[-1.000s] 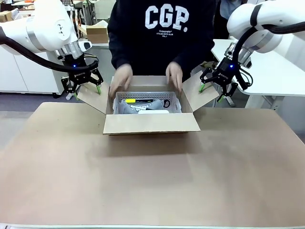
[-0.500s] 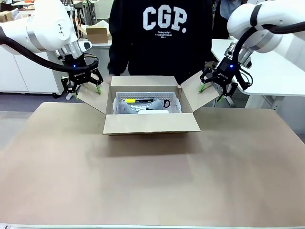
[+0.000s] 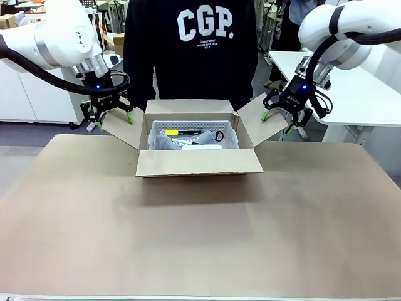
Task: Pack the gift set into the box.
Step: Lift both hands away from the flaps of the Package Box.
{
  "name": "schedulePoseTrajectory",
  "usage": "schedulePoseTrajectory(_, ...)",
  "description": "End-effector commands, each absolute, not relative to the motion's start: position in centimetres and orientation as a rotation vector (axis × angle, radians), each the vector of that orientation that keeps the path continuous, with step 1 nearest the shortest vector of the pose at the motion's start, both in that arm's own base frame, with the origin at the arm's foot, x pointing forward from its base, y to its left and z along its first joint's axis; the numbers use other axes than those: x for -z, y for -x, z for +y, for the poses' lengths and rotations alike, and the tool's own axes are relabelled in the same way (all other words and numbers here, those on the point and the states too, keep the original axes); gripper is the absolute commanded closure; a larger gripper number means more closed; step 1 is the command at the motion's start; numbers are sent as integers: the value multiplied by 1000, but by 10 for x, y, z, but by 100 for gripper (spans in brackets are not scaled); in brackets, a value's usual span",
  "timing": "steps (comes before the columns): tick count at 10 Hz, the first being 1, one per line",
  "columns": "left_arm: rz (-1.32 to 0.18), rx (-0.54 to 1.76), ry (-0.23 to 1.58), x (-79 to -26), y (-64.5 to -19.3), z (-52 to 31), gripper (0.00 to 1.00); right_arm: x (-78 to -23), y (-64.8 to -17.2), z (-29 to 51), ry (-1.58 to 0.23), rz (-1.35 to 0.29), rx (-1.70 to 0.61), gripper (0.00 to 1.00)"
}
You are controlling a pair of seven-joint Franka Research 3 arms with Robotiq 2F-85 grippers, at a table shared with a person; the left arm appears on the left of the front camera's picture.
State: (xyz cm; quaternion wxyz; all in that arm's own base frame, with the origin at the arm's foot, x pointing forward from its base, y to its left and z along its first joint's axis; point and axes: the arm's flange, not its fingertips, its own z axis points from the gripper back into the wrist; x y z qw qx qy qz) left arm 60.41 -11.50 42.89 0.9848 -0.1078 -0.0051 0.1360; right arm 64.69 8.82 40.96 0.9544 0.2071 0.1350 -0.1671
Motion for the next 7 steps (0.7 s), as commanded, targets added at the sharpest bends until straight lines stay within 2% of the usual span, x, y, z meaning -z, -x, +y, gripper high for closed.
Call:
schedulePoseTrajectory(1, -13, -286, 197, -431, -604, -114, 0, -413, -649, 87, -393, 274, 343, 0)
schedulePoseTrajectory(7, -13, -286, 197, -431, -604, -114, 0, -413, -649, 87, -393, 274, 343, 0)
